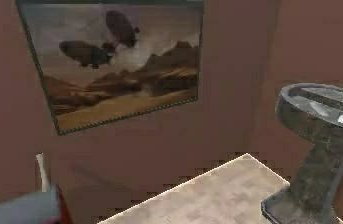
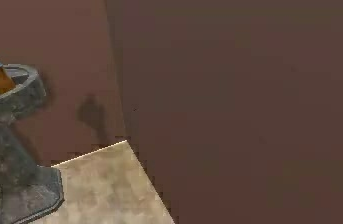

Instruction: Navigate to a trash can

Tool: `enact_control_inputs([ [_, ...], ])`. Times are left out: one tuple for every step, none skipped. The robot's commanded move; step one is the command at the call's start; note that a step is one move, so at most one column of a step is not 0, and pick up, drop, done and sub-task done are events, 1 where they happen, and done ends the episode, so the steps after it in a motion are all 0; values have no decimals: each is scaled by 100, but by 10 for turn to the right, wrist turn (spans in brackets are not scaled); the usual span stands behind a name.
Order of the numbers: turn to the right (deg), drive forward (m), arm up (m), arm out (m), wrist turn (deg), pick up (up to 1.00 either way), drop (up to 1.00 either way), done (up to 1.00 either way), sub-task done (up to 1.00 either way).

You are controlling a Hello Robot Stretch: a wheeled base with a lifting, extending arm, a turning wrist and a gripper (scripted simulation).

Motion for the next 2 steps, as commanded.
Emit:
enact_control_inputs([
  [-300,0,0,0,0,0,0,0,0],
  [0,25,0,0,0,0,0,0,0],
])
